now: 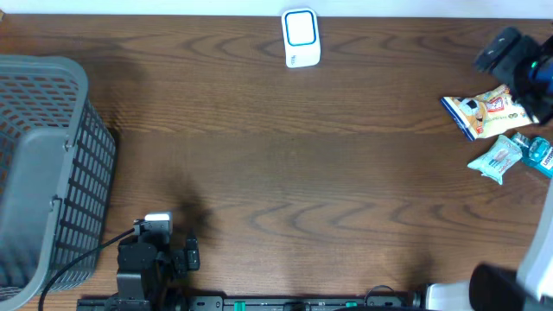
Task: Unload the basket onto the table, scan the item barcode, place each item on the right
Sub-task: 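Carry the pack to the right edge and release it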
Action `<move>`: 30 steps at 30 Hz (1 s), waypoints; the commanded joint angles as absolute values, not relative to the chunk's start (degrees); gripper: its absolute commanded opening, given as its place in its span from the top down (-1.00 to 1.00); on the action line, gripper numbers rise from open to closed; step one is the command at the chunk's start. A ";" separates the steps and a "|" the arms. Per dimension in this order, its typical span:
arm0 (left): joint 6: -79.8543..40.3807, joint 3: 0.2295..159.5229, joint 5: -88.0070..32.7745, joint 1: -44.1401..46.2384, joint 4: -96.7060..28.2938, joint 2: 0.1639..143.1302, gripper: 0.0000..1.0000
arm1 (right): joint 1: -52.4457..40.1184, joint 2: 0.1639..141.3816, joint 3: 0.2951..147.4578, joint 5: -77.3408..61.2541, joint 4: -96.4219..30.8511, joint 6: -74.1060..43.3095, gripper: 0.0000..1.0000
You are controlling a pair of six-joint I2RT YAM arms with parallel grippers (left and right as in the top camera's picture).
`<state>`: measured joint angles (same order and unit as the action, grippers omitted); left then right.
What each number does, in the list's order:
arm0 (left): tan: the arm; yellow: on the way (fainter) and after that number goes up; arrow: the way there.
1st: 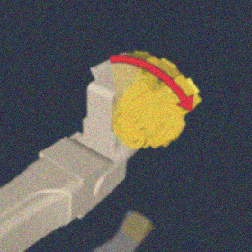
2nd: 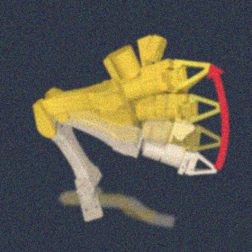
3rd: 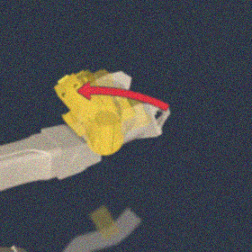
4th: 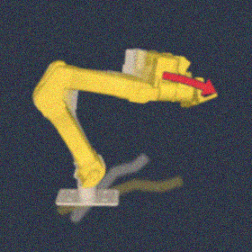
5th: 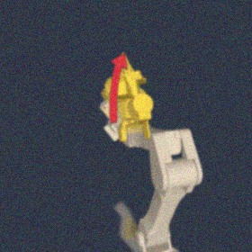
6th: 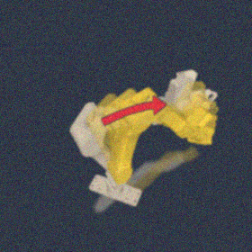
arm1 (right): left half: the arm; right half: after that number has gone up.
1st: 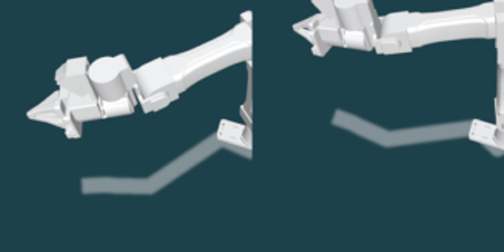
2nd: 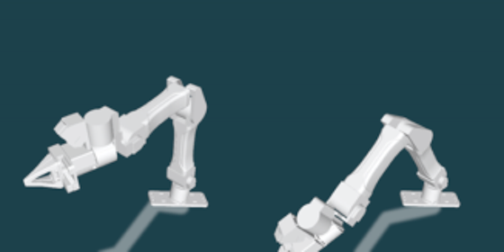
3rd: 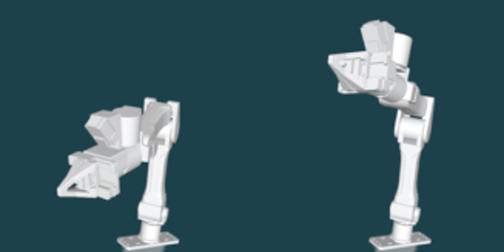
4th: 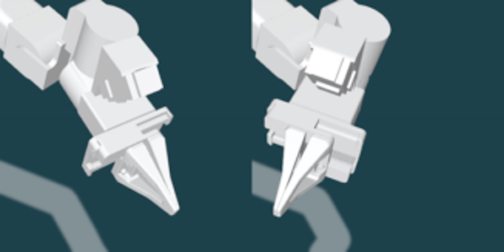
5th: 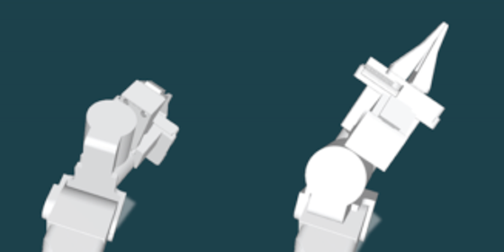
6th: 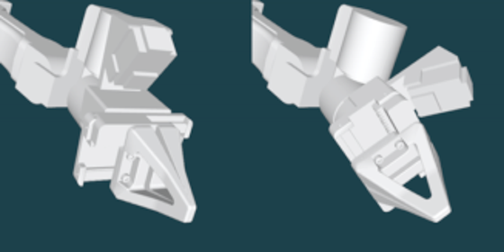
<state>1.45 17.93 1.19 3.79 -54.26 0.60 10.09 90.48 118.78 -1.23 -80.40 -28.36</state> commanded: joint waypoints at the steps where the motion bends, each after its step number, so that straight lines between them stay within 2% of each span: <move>1: 1.19 17.69 0.60 3.55 -56.53 0.34 -0.95 | 7.51 86.13 118.98 -1.69 -83.68 -27.14 -0.99; 10: 1.19 17.69 0.60 3.55 -56.53 0.34 -0.96 | 4.40 76.97 118.78 -2.11 -97.27 -26.79 -0.98; 30: 1.19 17.69 0.60 3.55 -56.53 0.34 -0.95 | 4.12 73.78 118.69 1.56 -97.27 -23.46 -0.98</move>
